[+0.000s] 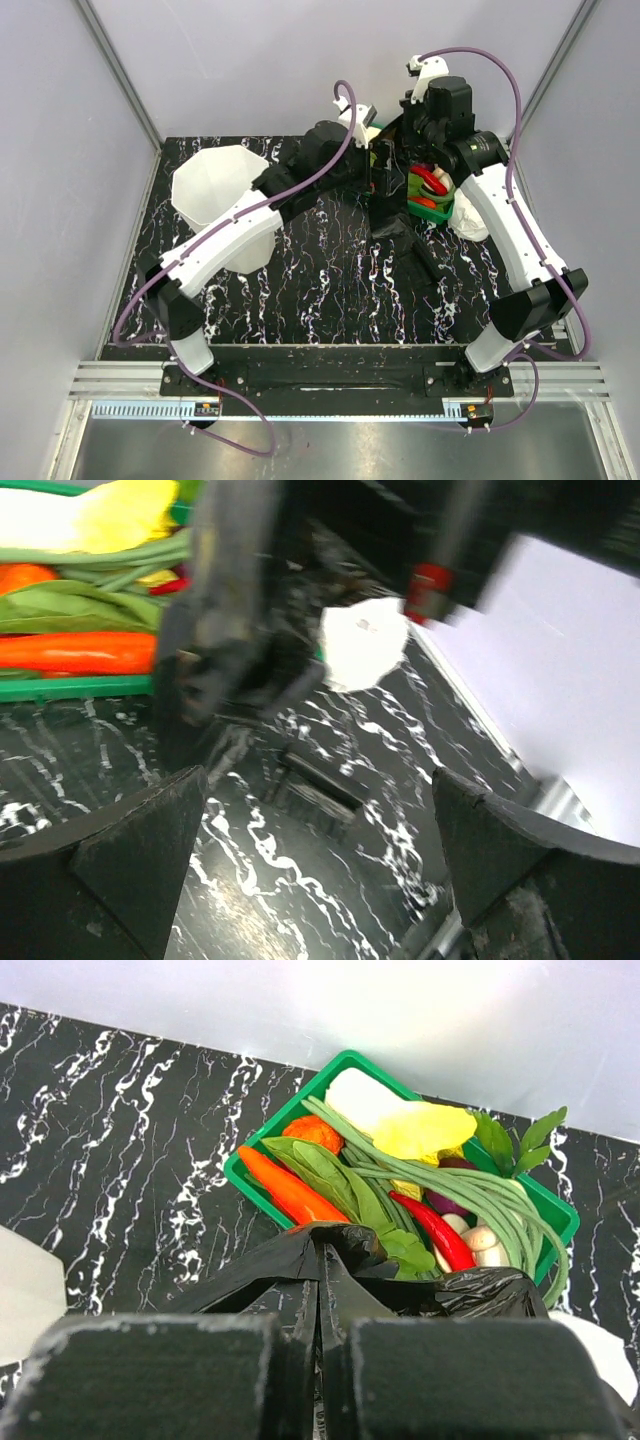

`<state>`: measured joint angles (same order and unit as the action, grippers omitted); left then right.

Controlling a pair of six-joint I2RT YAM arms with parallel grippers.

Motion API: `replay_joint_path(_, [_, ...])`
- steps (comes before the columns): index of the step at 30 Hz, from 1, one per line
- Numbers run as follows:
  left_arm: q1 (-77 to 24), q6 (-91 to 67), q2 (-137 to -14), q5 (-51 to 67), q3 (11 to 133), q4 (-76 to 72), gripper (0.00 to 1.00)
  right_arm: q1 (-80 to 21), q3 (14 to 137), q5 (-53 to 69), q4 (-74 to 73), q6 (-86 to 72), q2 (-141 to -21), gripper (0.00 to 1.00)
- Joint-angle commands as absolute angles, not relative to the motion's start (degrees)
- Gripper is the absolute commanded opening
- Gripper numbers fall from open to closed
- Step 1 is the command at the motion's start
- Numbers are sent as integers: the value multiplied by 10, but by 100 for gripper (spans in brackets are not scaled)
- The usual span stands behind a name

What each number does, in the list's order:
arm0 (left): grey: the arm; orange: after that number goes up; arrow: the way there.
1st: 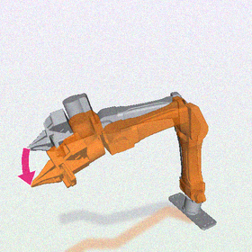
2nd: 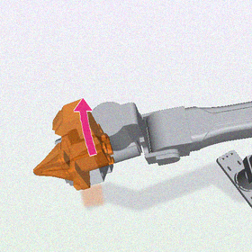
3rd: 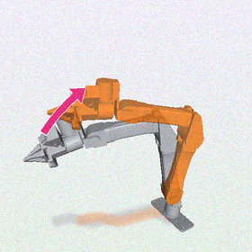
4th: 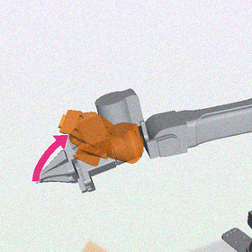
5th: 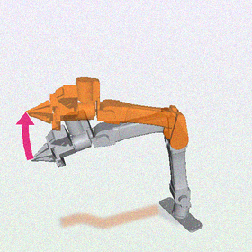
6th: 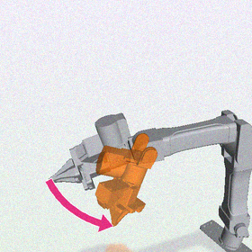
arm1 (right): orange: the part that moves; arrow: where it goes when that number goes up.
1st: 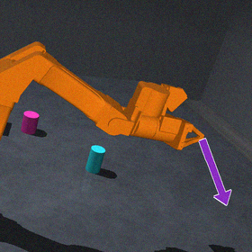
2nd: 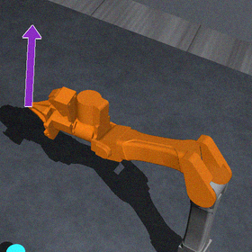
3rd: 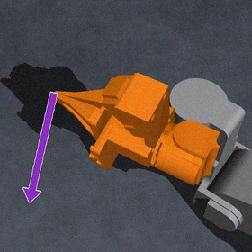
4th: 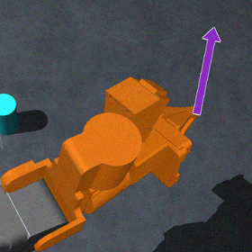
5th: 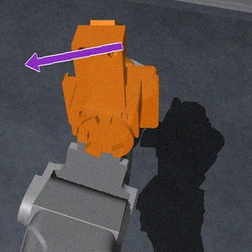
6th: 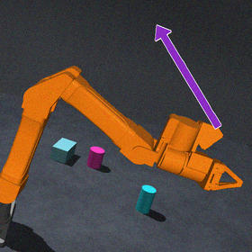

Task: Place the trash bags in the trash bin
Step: Unfold the trash bag at the center of the board.

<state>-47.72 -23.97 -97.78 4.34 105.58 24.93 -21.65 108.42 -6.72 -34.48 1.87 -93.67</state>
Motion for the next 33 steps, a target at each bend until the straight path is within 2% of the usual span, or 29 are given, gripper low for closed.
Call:
replay_joint_path(1, [-475, -263, -1003, -113, 1100, 218, 99, -221, 1107, -82, -323, -29, -918, 0])
replay_joint_path(5, [-475, -265, -1019, -151, 1113, 205, 99, -219, 1105, -67, -337, -61, -912, 0])
replay_joint_path(13, [-475, -272, -1064, -126, 1173, 192, 99, -220, 1085, -47, -339, -85, -909, 0])
replay_joint_path(15, [-475, -267, -1074, -124, 1177, 193, 94, -220, 1080, -44, -339, -88, -903, 0])
replay_joint_path(17, [-474, -257, -1078, -132, 1172, 193, 80, -220, 1078, -44, -339, -86, -896, 0])
replay_joint_path(19, [-469, -256, -1080, -133, 1158, 192, 56, -220, 1080, -46, -339, -79, -890, 0])
replay_joint_path(23, [-456, -246, -1078, -129, 1138, 185, 18, -219, 1081, -40, -341, -70, -881, 0])
replay_joint_path(24, [-450, -240, -1077, -127, 1137, 183, 10, -219, 1081, -40, -341, -66, -878, 0])
replay_joint_path(25, [-443, -231, -1076, -128, 1136, 182, 7, -219, 1081, -43, -341, -61, -875, 0])
replay_joint_path(27, [-429, -208, -1067, -131, 1133, 175, 7, -217, 1082, -51, -342, -46, -870, 0])
replay_joint_path(33, [-387, -146, -1031, -132, 1100, 150, 34, -206, 1083, -50, -347, -18, -855, 0])
